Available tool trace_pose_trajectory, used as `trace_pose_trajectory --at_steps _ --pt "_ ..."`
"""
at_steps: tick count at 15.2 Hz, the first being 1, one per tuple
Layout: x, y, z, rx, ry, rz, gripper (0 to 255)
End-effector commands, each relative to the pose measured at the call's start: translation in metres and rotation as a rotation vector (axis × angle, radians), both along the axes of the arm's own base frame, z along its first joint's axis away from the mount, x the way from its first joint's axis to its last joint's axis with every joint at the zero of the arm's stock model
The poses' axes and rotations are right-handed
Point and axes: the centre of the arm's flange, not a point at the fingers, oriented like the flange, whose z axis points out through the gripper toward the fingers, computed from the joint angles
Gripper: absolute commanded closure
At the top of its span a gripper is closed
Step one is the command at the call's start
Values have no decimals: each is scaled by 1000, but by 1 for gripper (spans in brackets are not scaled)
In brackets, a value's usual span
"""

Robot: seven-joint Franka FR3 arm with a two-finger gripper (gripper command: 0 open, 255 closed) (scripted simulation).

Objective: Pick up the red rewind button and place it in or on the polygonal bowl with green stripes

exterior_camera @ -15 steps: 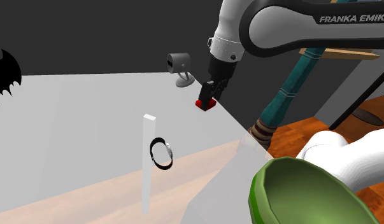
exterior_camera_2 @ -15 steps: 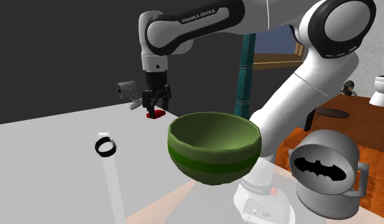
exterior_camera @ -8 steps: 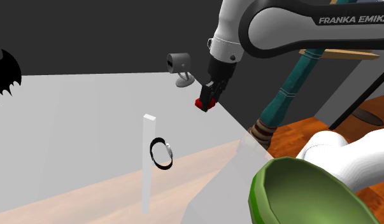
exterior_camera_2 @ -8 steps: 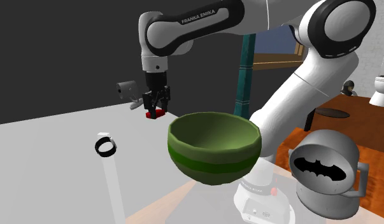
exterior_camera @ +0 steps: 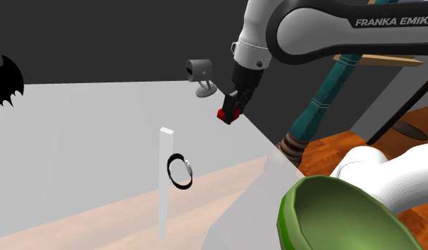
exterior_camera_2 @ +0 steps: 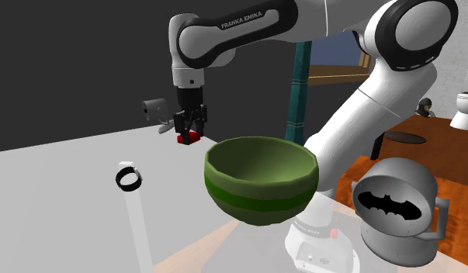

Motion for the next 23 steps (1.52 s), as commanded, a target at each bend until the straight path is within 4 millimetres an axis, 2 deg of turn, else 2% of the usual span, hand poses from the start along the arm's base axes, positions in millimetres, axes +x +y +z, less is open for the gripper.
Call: trace_pose_trajectory --at_steps 1,23 --pt "0 0 -1 -1 4 -1 255" --pt "0 0 115 -1 4 -1 255"
